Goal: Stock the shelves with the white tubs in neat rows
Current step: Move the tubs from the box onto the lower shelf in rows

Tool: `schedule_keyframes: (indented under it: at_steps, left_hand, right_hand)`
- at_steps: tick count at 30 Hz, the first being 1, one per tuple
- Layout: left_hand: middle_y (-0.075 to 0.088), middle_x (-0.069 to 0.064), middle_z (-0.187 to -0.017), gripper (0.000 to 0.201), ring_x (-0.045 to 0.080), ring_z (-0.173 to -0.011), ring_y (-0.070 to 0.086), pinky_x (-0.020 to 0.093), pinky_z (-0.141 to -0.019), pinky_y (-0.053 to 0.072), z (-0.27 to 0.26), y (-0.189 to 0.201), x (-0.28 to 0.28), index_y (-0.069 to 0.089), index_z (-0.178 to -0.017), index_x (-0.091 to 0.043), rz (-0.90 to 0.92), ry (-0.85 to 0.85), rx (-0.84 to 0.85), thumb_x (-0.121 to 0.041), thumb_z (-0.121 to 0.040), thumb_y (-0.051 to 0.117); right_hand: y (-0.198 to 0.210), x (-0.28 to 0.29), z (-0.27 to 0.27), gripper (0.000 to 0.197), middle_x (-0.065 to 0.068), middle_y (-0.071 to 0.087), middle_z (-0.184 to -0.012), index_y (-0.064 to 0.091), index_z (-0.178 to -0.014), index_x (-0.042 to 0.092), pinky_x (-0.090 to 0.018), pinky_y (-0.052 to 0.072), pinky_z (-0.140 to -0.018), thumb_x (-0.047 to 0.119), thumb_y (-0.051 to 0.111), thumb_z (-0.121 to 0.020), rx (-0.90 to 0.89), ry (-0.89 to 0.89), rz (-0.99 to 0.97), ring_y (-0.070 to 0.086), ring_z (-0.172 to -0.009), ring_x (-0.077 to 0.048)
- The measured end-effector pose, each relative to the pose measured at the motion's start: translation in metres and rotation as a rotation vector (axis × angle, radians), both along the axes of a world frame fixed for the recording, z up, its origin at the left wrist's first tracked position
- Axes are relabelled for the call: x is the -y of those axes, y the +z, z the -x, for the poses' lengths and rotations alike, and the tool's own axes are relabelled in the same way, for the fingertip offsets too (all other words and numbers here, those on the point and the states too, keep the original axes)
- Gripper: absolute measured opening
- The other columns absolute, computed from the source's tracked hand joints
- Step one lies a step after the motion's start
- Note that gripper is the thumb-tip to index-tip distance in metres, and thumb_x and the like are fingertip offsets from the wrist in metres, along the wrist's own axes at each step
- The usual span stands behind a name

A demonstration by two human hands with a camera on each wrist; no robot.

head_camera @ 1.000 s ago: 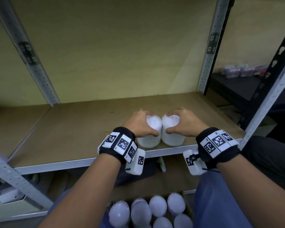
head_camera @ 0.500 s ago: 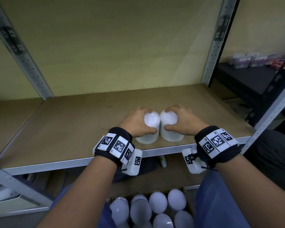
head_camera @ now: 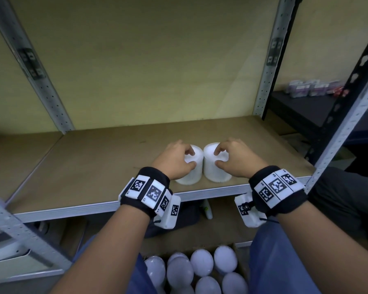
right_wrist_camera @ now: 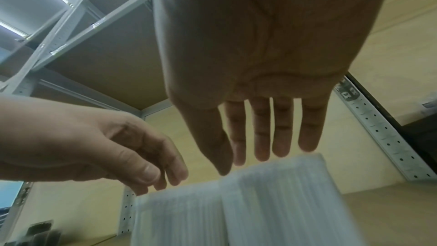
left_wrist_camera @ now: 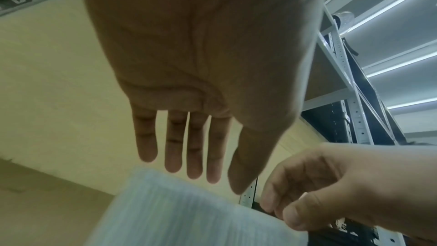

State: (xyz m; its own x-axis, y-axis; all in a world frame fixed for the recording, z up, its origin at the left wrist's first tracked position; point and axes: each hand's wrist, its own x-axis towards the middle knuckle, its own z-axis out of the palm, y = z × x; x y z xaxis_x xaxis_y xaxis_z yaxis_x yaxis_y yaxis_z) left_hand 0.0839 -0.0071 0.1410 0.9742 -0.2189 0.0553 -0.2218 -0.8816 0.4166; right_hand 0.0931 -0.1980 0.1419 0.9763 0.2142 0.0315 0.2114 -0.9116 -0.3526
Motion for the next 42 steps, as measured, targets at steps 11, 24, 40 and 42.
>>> schedule_keyframes:
  at_steps: [11, 24, 40, 42]
  left_hand:
    - [0.059, -0.001, -0.125, 0.03, 0.017, -0.113, 0.056, 0.022, -0.086, 0.041, -0.002, -0.013, 0.0, 0.064, -0.116, -0.021, 0.037, 0.02, 0.039, -0.013, -0.088, 0.055]
    - [0.06, 0.005, -0.127, 0.031, 0.021, -0.112, 0.059, 0.03, -0.094, 0.047, -0.081, -0.02, 0.029, 0.065, -0.118, -0.015, 0.035, -0.007, 0.056, -0.007, -0.09, 0.056]
    - [0.055, 0.012, -0.13, 0.034, 0.027, -0.12, 0.053, 0.032, -0.098, 0.043, -0.206, -0.026, 0.056, 0.06, -0.124, -0.009, 0.106, 0.051, 0.03, -0.002, -0.094, 0.046]
    - [0.056, 0.013, -0.128, 0.033, 0.028, -0.119, 0.054, 0.032, -0.098, 0.043, -0.218, -0.027, 0.058, 0.062, -0.122, -0.008, 0.117, 0.059, 0.047, -0.001, -0.093, 0.047]
  right_hand:
    - [-0.009, -0.001, -0.004, 0.027, -0.002, 0.064, -0.12, 0.066, -0.114, 0.019, -0.029, 0.05, -0.091, 0.01, 0.055, -0.091, 0.048, 0.014, 0.014, 0.061, -0.107, -0.02]
    - [-0.017, 0.016, -0.079, 0.028, -0.005, 0.063, -0.122, 0.065, -0.11, 0.017, -0.035, 0.052, -0.092, 0.006, 0.051, -0.089, 0.041, -0.076, 0.021, 0.06, -0.109, -0.025]
    - [-0.017, 0.03, -0.205, 0.026, -0.006, 0.063, -0.121, 0.066, -0.11, 0.013, -0.03, 0.047, -0.09, 0.004, 0.052, -0.09, 0.07, -0.115, 0.025, 0.059, -0.109, -0.024]
    - [-0.018, 0.031, -0.219, 0.026, -0.007, 0.063, -0.12, 0.067, -0.109, 0.012, -0.032, 0.049, -0.092, 0.003, 0.052, -0.09, 0.078, -0.115, 0.016, 0.059, -0.109, -0.025]
